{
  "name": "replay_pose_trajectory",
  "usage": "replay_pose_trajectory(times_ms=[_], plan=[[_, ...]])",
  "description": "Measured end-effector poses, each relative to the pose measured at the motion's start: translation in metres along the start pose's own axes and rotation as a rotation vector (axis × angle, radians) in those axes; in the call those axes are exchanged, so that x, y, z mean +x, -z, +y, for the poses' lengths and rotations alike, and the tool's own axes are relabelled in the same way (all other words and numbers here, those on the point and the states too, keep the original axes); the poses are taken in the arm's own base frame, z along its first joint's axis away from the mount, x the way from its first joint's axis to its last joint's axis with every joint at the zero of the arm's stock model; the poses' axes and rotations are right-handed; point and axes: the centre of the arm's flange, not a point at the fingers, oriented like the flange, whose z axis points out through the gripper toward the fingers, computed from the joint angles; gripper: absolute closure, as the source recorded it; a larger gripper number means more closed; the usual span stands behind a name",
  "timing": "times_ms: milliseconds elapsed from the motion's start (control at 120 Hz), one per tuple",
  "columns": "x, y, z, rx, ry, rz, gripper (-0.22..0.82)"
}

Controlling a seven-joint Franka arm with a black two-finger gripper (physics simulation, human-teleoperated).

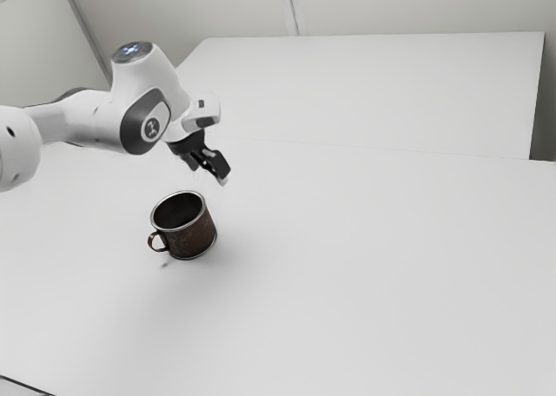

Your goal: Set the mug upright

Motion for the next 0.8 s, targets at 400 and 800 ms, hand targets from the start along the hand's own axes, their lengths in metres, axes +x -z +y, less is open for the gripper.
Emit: replay_pose_trajectory(times_ms=[400,800], plan=[[0.055,0.131,-0.06,-0.05,0.106,-0.042,0.01],[0.045,0.144,-0.048,-0.081,0.101,-0.142,0.0]])
